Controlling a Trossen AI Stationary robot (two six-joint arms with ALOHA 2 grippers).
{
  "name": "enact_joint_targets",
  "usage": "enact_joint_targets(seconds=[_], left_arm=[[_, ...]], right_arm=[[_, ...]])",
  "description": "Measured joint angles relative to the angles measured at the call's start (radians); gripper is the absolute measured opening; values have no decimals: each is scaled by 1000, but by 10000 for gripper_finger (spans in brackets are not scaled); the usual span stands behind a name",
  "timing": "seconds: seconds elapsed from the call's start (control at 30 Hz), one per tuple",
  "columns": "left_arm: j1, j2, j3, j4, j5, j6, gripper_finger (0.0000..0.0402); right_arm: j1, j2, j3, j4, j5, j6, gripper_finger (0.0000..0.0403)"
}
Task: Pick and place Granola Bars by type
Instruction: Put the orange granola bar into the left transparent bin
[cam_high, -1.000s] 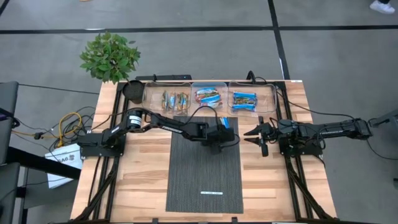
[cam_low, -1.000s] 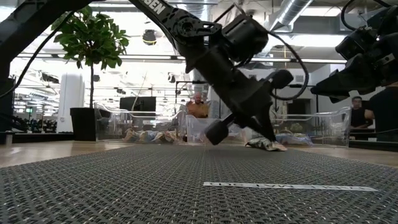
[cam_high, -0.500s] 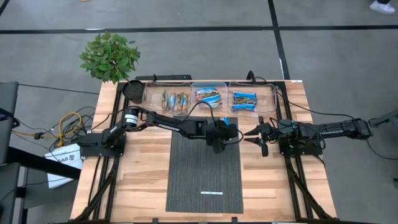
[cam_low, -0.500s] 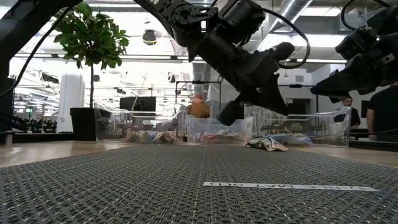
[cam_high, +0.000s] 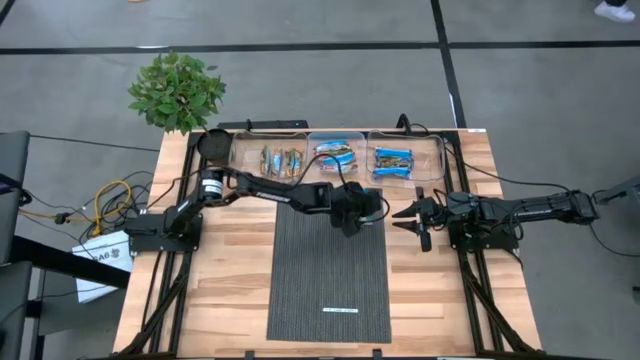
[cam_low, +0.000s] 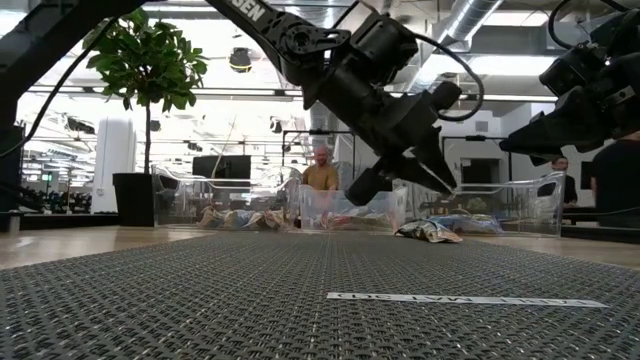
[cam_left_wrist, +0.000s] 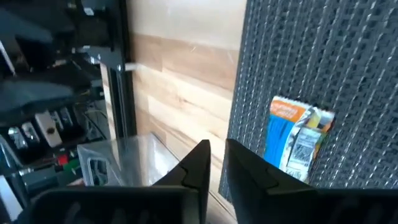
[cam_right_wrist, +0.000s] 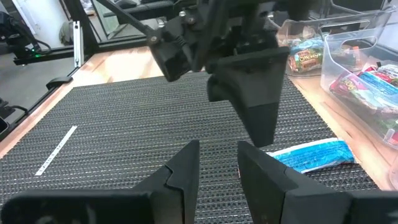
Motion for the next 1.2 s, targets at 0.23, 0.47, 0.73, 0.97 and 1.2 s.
enact_joint_targets(seconds=[0.23, 0.47, 0.73, 0.97, 1.2], left_arm=[[12, 0, 0, -50, 38, -38, 75], [-1, 0, 0, -77, 29, -148, 79], [-75, -151, -54, -130, 5, -369, 79], [-153, -374, -344, -26, 9, -527, 75], [-234, -566, -646, 181, -110, -807, 68]], right_arm=[[0, 0, 0, 0, 0, 0, 102], [0, 0, 0, 0, 0, 0, 102], [0, 0, 0, 0, 0, 0, 102], [0, 0, 0, 0, 0, 0, 102], [0, 0, 0, 0, 0, 0, 102]])
